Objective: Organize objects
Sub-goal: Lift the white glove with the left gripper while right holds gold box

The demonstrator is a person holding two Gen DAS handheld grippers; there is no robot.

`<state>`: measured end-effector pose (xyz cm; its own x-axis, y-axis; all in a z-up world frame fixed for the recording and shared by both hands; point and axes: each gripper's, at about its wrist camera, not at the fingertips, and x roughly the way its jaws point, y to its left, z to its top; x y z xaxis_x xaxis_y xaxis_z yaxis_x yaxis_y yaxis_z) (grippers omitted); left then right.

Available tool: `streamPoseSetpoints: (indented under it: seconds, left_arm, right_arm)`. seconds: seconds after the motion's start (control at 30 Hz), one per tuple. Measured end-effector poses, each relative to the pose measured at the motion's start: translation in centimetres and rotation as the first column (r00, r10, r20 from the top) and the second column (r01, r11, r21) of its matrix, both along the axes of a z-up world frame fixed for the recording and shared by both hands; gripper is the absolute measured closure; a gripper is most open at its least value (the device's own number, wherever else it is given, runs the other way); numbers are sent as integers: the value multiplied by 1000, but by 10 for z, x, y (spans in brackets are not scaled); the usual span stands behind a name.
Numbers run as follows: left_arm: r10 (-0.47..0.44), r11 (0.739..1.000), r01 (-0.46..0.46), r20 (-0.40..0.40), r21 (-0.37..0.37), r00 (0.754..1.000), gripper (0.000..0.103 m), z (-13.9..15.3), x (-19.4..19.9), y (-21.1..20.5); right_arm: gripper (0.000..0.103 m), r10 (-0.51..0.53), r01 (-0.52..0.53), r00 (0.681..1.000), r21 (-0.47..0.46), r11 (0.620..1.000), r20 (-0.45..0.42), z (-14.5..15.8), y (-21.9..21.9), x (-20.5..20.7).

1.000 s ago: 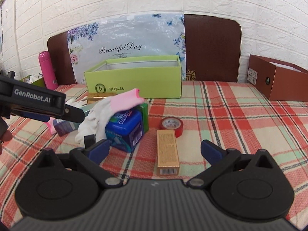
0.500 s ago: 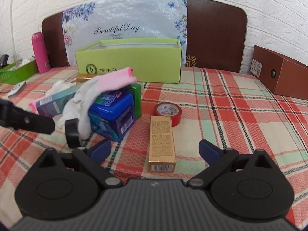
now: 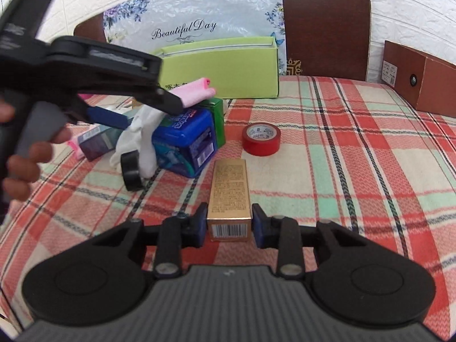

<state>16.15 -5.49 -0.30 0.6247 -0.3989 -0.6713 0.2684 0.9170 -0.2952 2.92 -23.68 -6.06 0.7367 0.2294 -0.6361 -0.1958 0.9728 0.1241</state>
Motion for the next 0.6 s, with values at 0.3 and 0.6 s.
streamPoseSetpoints:
  seconds: [0.3,0.6]
  left_arm:
    - [-97,990,105,77,-98,992,96,50,-55,41]
    - [-42,983,54,-70,173,997,62,3,-109,90]
  right_arm:
    - [73,4,-4,1000,31,1000,9,9,-6,-11]
    - [72,45,-45,999,7,999,-6,9,-2,-20]
